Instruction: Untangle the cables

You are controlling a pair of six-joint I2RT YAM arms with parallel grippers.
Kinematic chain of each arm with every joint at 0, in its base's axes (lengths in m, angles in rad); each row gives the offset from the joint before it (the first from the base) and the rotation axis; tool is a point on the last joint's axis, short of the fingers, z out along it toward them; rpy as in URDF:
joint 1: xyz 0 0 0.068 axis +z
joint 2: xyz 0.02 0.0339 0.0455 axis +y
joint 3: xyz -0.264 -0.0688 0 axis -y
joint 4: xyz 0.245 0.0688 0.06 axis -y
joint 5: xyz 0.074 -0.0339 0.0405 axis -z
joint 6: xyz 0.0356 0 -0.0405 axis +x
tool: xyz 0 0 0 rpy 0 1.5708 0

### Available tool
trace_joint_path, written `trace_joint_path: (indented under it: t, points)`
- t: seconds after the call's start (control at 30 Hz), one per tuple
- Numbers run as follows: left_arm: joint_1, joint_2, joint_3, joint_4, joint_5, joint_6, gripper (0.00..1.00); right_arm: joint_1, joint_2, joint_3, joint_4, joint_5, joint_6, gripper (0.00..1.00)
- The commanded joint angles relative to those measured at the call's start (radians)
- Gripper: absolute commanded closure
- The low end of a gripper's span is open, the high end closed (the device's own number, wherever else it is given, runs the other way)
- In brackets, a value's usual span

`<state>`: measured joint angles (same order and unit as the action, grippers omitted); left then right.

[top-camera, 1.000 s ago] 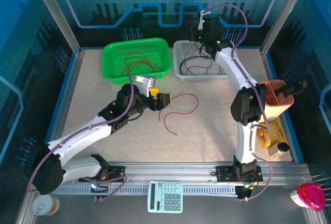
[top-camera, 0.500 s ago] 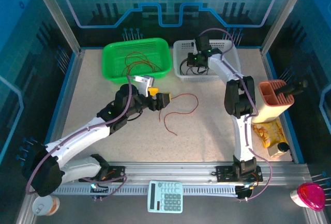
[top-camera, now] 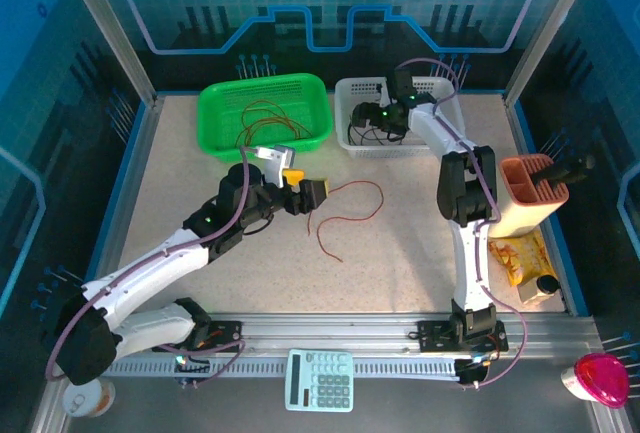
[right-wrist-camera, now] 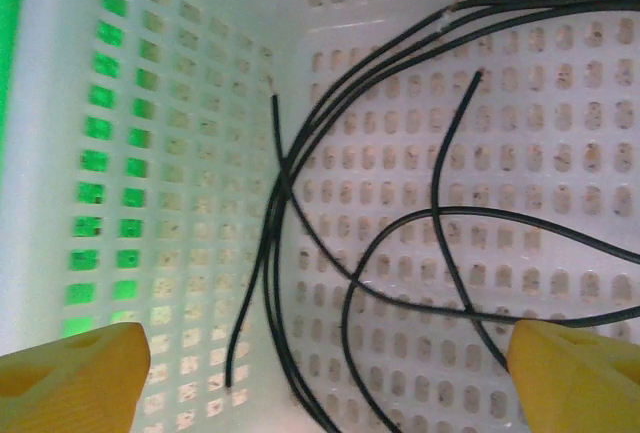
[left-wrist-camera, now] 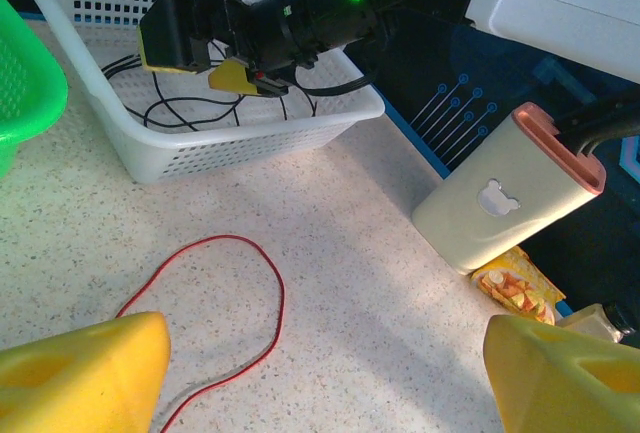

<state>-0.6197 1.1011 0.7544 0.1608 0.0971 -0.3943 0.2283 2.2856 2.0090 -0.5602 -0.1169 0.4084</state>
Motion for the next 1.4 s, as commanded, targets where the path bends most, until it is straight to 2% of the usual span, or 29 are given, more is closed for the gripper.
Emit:
trace_joint_path:
  t: [0.0,0.2,0.33,0.63,0.87,1.03,1.3,1.37]
  points:
    - [0.006,-0.023,-0.006,-0.013,-0.017,-0.018,0.17,-0.012,-0.104,0.03,0.031,-0.068,0.014,0.05]
    - [0.006,-0.029,-0.005,-0.041,-0.032,-0.013,0.16,0.005,-0.215,-0.002,0.081,-0.115,0.03,0.06]
    - [0.005,-0.035,-0.012,-0.078,-0.062,-0.022,0.15,0.045,-0.337,-0.102,0.113,-0.103,0.019,0.08]
    - [0.005,-0.012,-0.006,-0.318,-0.131,-0.03,0.14,0.146,-0.719,-0.633,0.282,-0.067,0.086,0.1]
    - [0.004,0.08,0.016,-0.425,-0.21,-0.089,0.15,0.279,-0.924,-0.965,0.285,0.067,0.114,0.11]
    - [0.002,0.238,0.127,-0.542,-0.247,-0.032,0.24,0.318,-1.008,-1.116,0.284,0.124,0.164,0.11]
    - [-0.001,0.474,0.287,-0.594,-0.237,0.063,0.43,0.338,-1.119,-1.203,0.262,0.125,0.211,0.11]
    - [-0.002,0.53,0.325,-0.605,-0.237,0.079,0.45,0.346,-1.135,-1.215,0.26,0.128,0.219,0.11]
